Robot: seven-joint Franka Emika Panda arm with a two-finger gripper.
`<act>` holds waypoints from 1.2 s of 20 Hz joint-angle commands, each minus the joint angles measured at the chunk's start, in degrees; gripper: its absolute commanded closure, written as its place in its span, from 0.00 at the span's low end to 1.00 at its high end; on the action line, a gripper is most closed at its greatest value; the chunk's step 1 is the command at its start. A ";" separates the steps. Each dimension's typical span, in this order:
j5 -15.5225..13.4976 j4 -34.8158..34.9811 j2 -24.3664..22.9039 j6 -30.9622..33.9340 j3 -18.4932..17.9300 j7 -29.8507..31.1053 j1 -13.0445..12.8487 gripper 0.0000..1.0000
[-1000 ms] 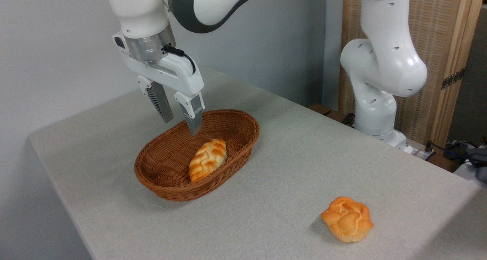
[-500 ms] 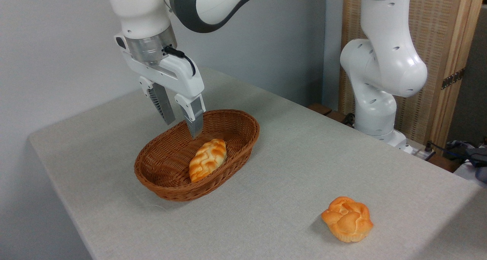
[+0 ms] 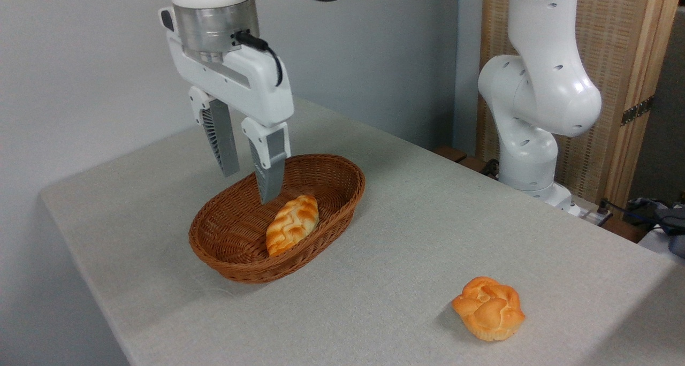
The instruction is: Put bread into the basket
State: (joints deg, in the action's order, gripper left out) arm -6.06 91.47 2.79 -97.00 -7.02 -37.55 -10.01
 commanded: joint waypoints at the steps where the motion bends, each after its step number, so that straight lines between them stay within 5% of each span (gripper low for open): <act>1: 0.87 -2.78 0.20 4.26 -2.21 -2.17 -0.45 0.00; 4: 1.22 -2.96 0.29 7.09 -1.77 -3.49 -0.54 0.00; 13: 2.01 -1.12 -1.82 2.52 1.21 -3.40 -0.37 0.00; 16: 2.10 -0.16 -2.17 2.43 7.87 -2.88 5.50 0.00; 24: 4.56 2.05 -3.93 2.96 8.78 -1.05 6.14 0.00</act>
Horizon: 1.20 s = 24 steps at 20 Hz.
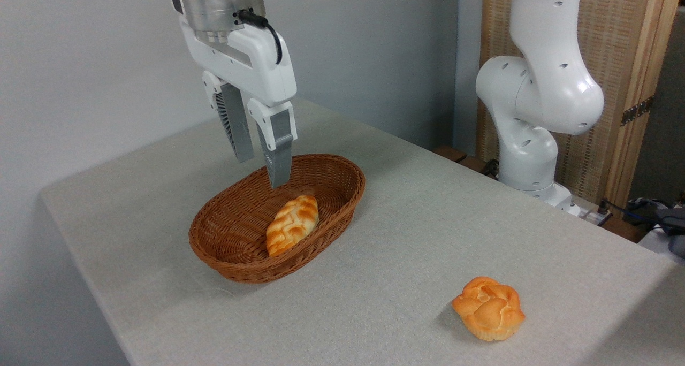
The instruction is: Put bread into the basket
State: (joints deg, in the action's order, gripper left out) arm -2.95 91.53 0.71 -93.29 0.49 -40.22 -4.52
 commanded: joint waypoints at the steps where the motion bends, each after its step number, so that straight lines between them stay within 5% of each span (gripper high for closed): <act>1: 2.15 1.90 -1.86 -0.84 1.27 3.03 0.65 0.00; 11: 5.23 1.81 -1.94 1.61 1.18 0.15 0.65 0.00; 22: 4.00 1.64 -1.94 1.53 1.18 3.66 0.57 0.00; 24: 1.30 1.64 -1.94 1.53 0.74 3.92 0.57 0.00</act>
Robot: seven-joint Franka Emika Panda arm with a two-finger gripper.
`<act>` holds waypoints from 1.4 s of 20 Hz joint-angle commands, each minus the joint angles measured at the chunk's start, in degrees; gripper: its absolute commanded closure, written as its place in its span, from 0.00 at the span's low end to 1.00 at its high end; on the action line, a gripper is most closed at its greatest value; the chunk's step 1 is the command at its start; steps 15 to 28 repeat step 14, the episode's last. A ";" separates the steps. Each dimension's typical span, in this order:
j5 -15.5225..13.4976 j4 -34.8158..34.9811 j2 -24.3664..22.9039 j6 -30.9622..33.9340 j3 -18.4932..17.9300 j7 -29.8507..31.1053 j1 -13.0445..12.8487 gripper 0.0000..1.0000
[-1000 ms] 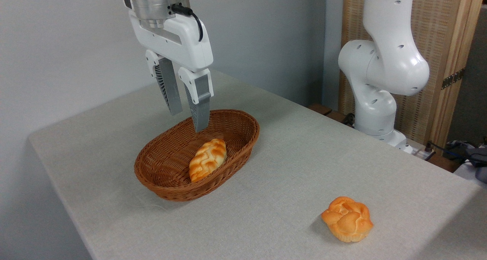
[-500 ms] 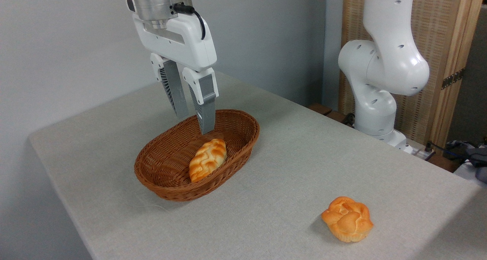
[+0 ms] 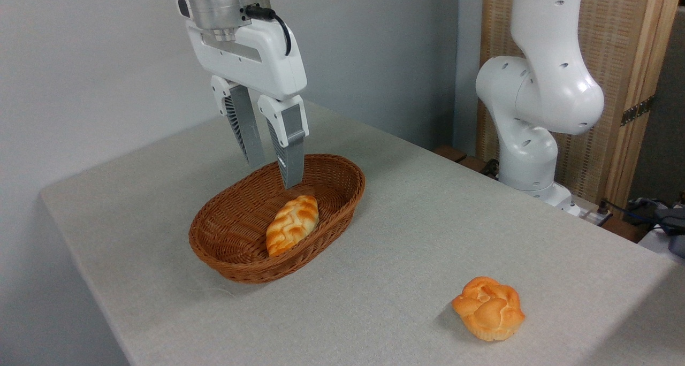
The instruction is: Put bread into the basket
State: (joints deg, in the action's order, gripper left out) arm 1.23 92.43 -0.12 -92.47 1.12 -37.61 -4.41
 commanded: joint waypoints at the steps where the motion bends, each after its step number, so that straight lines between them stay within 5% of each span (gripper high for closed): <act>1: -4.73 0.73 -1.11 0.71 -0.06 2.36 0.54 0.00; 28: -4.66 0.73 -1.20 0.27 -0.07 3.16 0.54 0.00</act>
